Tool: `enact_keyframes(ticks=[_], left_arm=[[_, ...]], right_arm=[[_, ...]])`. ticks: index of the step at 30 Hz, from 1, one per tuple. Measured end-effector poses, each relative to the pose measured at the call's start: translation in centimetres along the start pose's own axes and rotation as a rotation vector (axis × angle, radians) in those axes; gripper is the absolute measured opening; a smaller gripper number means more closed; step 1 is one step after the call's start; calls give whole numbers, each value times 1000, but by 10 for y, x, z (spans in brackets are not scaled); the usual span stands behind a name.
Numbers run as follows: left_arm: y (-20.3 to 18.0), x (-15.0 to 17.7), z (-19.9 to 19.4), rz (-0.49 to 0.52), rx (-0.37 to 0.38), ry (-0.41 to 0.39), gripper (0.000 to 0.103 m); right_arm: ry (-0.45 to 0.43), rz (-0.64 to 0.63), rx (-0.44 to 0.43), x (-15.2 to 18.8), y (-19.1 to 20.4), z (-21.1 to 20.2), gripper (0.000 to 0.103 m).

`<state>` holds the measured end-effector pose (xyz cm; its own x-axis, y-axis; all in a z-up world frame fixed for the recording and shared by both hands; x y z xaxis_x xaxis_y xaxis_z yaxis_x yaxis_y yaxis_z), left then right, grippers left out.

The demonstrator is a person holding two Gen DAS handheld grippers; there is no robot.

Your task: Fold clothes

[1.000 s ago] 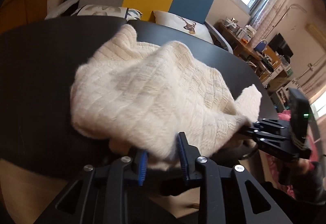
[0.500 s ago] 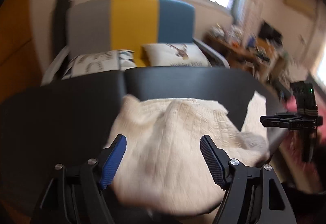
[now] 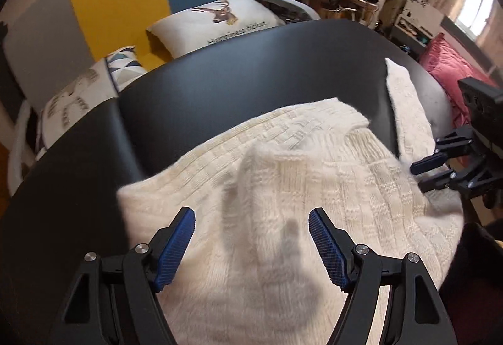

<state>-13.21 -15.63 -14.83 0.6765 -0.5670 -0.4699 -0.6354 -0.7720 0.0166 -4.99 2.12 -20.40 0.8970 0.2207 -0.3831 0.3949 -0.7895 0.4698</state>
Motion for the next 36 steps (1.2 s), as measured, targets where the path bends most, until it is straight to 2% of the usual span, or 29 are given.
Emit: enact_keyframes(ticks=[4,6,10,12,13,14,15,16,17,18,22,25,27,30,31,34,36], left_arm=[[-8,4,27,-30,93,61,78],[-13,10,37,-36,124,88,78],[-21,18,42,-31,140,82,75],[-24,18,38,-15,123,54,61],[-25,19,36,-10,114,42,58],[-25,19,35,-7,106,32,49],[-26,20,34,-5,97,23,34],[-26,21,34,-12,88,16,26],[-25,22,33,-20,80,9,19],[-24,23,28,-36,79,-16,17],[-23,27,5,-104,69,-132,14],[-28,34,-21,-104,27,-196,13],[-33,39,-32,-110,0,-219,12],[-40,47,-49,-122,-44,-259,12],[-42,51,-55,-136,-60,-271,12],[-46,59,-67,-175,-97,-307,12],[-49,66,-75,-198,-124,-329,12]], right_arm=[[52,-60,47,4,2,18,31],[84,-78,44,6,4,26,31],[102,-18,-25,1,2,34,33],[109,10,-75,1,0,37,33],[104,9,-85,0,0,37,33],[102,2,-89,0,1,37,33],[101,-7,-93,1,2,36,33],[88,-6,-95,-1,2,33,31],[75,-5,-97,-3,3,30,29],[63,-4,-99,-5,4,28,29],[53,3,-107,-14,5,27,30],[45,8,-112,-22,6,27,34],[42,10,-116,-26,6,28,41],[88,-13,-163,-34,15,47,49],[105,-30,-152,-35,16,54,51],[124,-52,-143,-41,21,67,51],[111,-62,-130,-47,24,69,41]])
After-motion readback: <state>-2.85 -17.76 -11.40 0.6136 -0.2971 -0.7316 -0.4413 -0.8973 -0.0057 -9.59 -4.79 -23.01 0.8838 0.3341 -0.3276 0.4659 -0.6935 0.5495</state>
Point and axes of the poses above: each gripper's, at about its wrist camera, not at the fingertips, and z roughly the way its jaws point, y to its left, x to its underside, the point moved 8 cm from there along z, roughly the way its jaws point, and after that the axes turned 8 degrees about z, right-handed, at the moved point
